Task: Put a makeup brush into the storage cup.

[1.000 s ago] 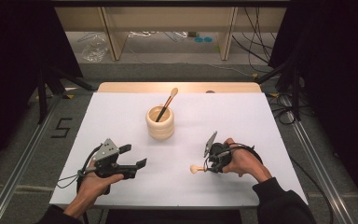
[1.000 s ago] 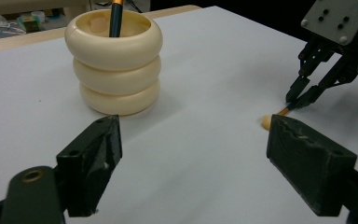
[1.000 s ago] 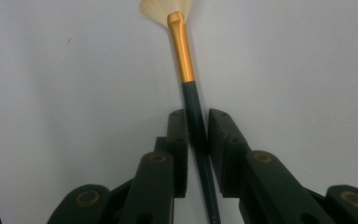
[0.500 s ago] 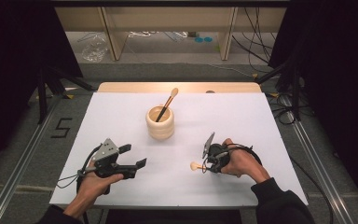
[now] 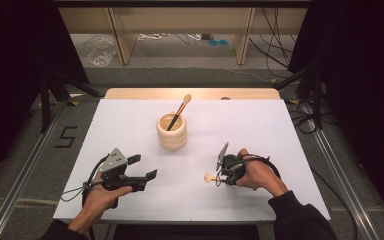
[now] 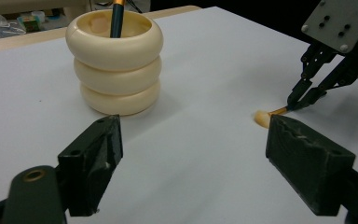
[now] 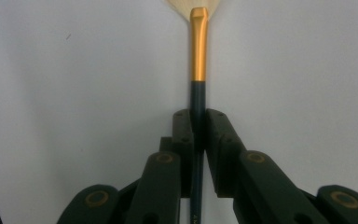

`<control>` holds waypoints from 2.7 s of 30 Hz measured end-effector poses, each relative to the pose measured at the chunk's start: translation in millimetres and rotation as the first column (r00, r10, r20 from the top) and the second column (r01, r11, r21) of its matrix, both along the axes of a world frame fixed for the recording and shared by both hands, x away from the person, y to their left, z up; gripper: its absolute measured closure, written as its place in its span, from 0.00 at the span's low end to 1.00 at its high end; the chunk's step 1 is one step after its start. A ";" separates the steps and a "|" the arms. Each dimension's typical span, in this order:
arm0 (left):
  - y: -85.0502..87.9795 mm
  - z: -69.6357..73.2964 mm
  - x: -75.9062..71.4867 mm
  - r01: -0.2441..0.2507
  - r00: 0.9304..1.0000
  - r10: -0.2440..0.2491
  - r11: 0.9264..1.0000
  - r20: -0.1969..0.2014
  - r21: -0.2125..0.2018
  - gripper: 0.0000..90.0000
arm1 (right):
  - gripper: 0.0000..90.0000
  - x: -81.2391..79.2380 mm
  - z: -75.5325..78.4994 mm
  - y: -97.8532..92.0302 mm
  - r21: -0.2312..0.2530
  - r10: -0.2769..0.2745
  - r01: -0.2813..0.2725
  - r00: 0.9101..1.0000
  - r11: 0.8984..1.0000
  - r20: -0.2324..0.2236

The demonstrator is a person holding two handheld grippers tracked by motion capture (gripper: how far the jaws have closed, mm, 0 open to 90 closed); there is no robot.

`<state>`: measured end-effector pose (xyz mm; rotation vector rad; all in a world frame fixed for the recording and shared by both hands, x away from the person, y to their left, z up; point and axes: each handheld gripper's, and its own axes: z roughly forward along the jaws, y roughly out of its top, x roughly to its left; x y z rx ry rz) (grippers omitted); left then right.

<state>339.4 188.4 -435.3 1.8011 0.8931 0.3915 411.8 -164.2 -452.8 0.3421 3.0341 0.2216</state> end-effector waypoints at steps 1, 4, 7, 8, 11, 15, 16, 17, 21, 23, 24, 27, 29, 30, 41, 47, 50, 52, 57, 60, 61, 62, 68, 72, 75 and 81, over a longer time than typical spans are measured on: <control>0.0 0.0 0.0 0.000 1.000 0.000 1.000 0.000 -0.001 0.21 | 0.92 -0.2 0.6 0.7 -0.006 0.001 -0.001 1.000 1.000 -0.004; -0.1 0.1 -0.1 -0.001 1.000 0.001 1.000 0.000 -0.001 0.21 | 0.92 -1.3 0.5 1.6 -0.003 0.007 -0.007 1.000 1.000 0.004; 0.2 0.1 0.2 -0.002 1.000 0.002 1.000 0.001 -0.002 0.21 | 0.92 -2.0 2.4 2.7 0.009 0.008 -0.008 1.000 1.000 0.010; 0.3 0.1 0.1 -0.002 1.000 0.002 1.000 0.001 -0.002 0.21 | 0.93 -2.1 3.4 2.9 0.010 0.009 -0.009 1.000 1.000 0.009; 0.4 0.2 0.1 -0.003 1.000 0.003 1.000 0.001 -0.004 0.21 | 0.93 -1.8 5.7 1.9 0.029 0.009 -0.010 1.000 1.000 0.022; 0.4 0.3 -0.1 -0.007 1.000 0.007 1.000 0.001 -0.005 0.21 | 0.93 -0.2 7.3 0.4 0.051 0.002 -0.004 0.999 0.999 0.043; 0.5 0.3 0.1 -0.004 1.000 0.004 1.000 0.001 -0.004 0.21 | 0.93 0.2 8.0 0.2 0.053 0.005 -0.007 0.999 0.999 0.048; 0.5 0.3 0.0 -0.004 1.000 0.004 1.000 0.001 -0.004 0.21 | 0.93 -0.1 8.7 0.1 0.054 -0.005 0.002 0.998 0.999 0.056; 0.8 0.3 0.1 -0.004 1.000 0.004 1.000 0.003 -0.004 0.21 | 0.93 -0.4 10.9 -1.6 0.098 -0.042 0.037 0.998 0.994 0.050; 0.9 0.4 0.1 -0.004 1.000 0.004 1.000 0.003 -0.003 0.21 | 0.93 0.8 13.3 -3.2 0.115 -0.051 0.043 0.996 0.992 0.066; 0.8 0.4 0.0 -0.005 1.000 0.005 1.000 0.003 -0.004 0.21 | 0.93 1.4 14.9 -3.8 0.119 -0.054 0.044 0.995 0.992 0.082; 0.8 0.4 0.0 -0.005 1.000 0.005 1.000 0.003 -0.004 0.21 | 0.93 2.6 18.9 -5.6 0.144 -0.066 0.052 0.993 0.988 0.095; 0.8 0.4 -0.1 -0.007 1.000 0.007 1.000 0.002 -0.003 0.21 | 0.93 4.1 20.4 -7.2 0.156 -0.073 0.057 0.993 0.986 0.098; 0.7 0.2 0.3 -0.003 1.000 0.003 1.000 0.005 -0.005 0.21 | 0.93 4.3 21.0 -8.0 0.158 -0.082 0.066 0.991 0.985 0.103; 0.8 0.2 0.2 -0.007 1.000 0.007 1.000 0.004 -0.009 0.21 | 0.93 8.7 29.6 -14.5 0.279 -0.139 0.090 0.977 0.956 0.162; 0.9 0.5 0.1 -0.008 1.000 0.008 1.000 0.003 -0.004 0.21 | 0.93 11.9 34.3 -17.9 0.360 -0.194 0.114 0.962 0.926 0.191; 1.0 0.4 0.3 -0.009 1.000 0.009 1.000 0.001 -0.009 0.21 | 0.93 12.9 37.8 -18.6 0.413 -0.217 0.116 0.954 0.903 0.207; 1.1 0.6 0.1 -0.012 1.000 0.012 1.000 -0.001 -0.012 0.21 | 0.93 13.2 40.1 -19.0 0.432 -0.227 0.121 0.953 0.894 0.202; 1.2 0.6 0.2 -0.012 1.000 0.012 1.000 -0.002 -0.014 0.21 | 0.93 13.8 44.5 -19.6 0.495 -0.252 0.132 0.950 0.859 0.184; 1.6 0.5 0.4 -0.011 1.000 0.011 1.000 -0.002 -0.011 0.21 | 0.93 16.5 44.9 -18.1 0.527 -0.258 0.119 0.946 0.841 0.197; 1.7 0.6 0.4 -0.011 1.000 0.011 1.000 -0.003 -0.011 0.21 | 0.93 16.7 45.5 -17.6 0.538 -0.263 0.122 0.945 0.834 0.194; 1.7 0.6 0.5 -0.011 1.000 0.011 1.000 -0.002 -0.012 0.21 | 0.93 17.8 46.3 -17.5 0.555 -0.271 0.118 0.941 0.823 0.202; 2.3 0.9 1.8 -0.014 1.000 0.014 1.000 -0.008 -0.027 0.21 | 0.93 19.1 55.0 -14.0 0.640 -0.276 0.089 0.941 0.764 0.198; 2.9 2.5 4.3 -0.021 1.000 0.020 0.998 -0.016 -0.061 0.21 | 0.93 17.6 59.3 -8.6 0.702 -0.284 0.067 0.938 0.709 0.198; 1.1 4.6 7.7 -0.030 0.999 0.028 0.996 -0.018 -0.087 0.21 | 0.93 16.1 61.5 -5.3 0.732 -0.287 0.056 0.938 0.679 0.195; -9.1 8.9 12.7 -0.004 1.000 0.005 0.996 0.009 -0.091 0.22 | 0.93 11.8 64.0 1.6 0.762 -0.279 0.033 0.940 0.647 0.196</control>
